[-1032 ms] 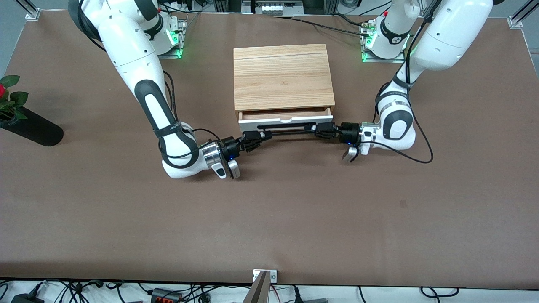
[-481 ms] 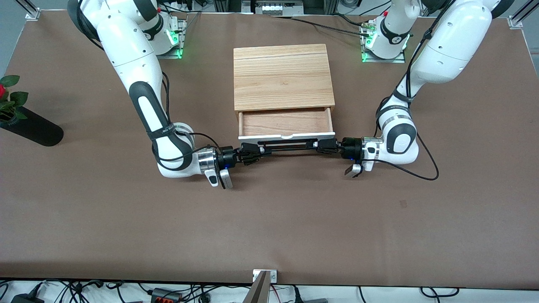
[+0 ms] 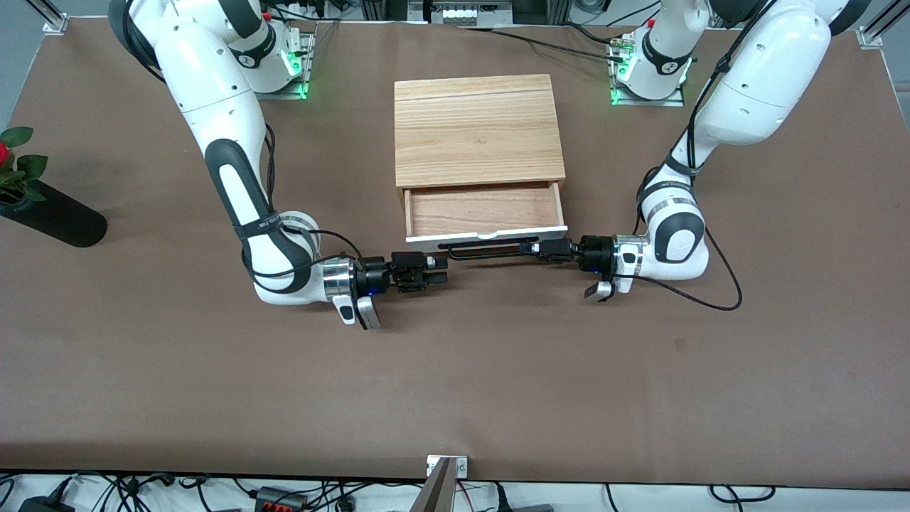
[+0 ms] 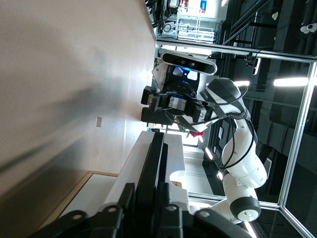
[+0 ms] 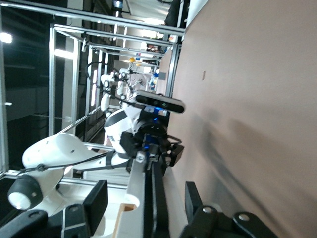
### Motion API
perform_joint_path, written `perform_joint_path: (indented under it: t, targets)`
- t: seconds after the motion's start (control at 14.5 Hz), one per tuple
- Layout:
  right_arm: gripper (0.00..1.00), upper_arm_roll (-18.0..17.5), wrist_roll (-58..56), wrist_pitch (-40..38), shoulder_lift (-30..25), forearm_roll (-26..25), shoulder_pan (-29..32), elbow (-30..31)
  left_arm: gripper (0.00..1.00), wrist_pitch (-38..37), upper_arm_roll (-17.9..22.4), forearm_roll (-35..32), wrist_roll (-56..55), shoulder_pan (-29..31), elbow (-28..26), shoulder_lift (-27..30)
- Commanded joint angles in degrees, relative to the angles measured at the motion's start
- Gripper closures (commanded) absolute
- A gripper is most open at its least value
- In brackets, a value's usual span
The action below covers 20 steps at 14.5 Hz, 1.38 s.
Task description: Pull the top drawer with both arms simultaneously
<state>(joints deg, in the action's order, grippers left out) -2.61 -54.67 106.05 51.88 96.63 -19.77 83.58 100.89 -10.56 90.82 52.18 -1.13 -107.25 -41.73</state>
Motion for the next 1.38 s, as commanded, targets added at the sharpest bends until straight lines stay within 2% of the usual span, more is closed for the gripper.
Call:
perform_joint_path:
  t: [0.0,0.14,0.34,0.41,0.48,0.62,0.69,0.76,0.96,1.17,1.31]
  targets:
    - [0.3,-0.29,0.35,2.57,0.33,1.1,0.26,-0.79,0.0,-0.87,-0.34,-1.34,-1.29,0.6,1.17,-0.28]
    - [0.3,-0.03,3.75,3.63,0.07,0.93,0.52,-0.79,0.0,-0.87,-0.34,-1.34,-1.46,0.6,1.26,-0.11]
    - [0.28,3.39,14.72,3.37,-0.72,-0.03,1.05,-3.58,0.0,-0.79,-0.08,-1.78,-4.43,0.78,1.61,0.77]
    - [0.26,4.54,19.55,3.37,-0.73,-1.52,0.96,-4.47,0.0,-0.61,0.1,-4.66,-7.41,0.78,2.56,1.56]
    - [0.2,5.24,25.17,3.46,-0.9,-2.84,1.14,-5.61,0.0,-0.61,0.27,-8.25,-10.22,0.95,5.01,1.83]
    - [0.19,8.66,35.19,2.84,-0.99,-5.73,0.96,-7.2,0.0,-0.61,1.85,-16.51,-16.2,0.95,9.5,2.61]
    - [0.15,9.2,39.25,2.84,-2.03,-9.14,0.79,-7.47,0.0,-0.61,2.12,-20.9,-19.62,0.95,11.78,2.79]
    - [0.04,9.29,44.16,2.84,-3.35,-12.22,1.05,-7.47,0.0,-0.61,2.64,-25.47,-22.96,0.95,14.07,2.97]
    - [0.0,11.75,53.42,2.75,-5.11,-20.04,2.1,-7.47,0.0,-0.78,3.09,-43.56,-34.03,0.87,21.54,2.97]
    - [0.0,14.2,63.68,2.76,-7.4,-34.35,2.1,-7.47,0.0,-1.22,3.0,-64.91,-41.26,0.6,26.47,4.28]
    - [0.0,15.79,68.89,0.92,-9.59,-47.26,2.19,-7.47,0.0,-2.88,2.74,-77.84,-45.83,0.52,26.66,6.39]
